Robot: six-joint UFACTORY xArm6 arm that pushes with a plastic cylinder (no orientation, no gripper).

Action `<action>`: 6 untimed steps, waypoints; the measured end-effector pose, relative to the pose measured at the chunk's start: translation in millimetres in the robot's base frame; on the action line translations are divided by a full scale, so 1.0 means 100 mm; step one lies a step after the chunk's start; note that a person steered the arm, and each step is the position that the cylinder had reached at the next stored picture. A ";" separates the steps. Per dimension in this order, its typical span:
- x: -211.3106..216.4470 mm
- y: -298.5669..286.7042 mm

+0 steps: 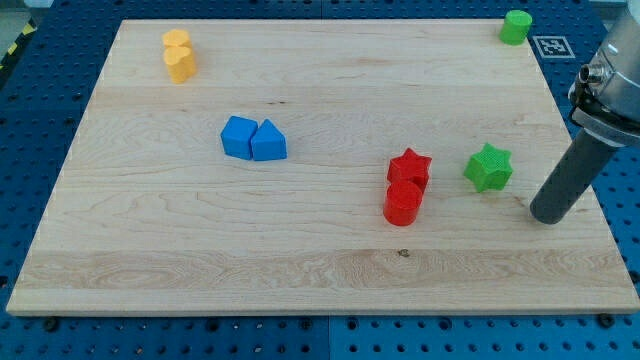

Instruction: Move the green star to the upwards

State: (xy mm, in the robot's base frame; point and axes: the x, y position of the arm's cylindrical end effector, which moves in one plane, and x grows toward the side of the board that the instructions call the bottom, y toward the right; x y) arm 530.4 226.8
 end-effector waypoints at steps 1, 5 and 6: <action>-0.24 -0.39; -0.90 -0.49; -0.87 -0.34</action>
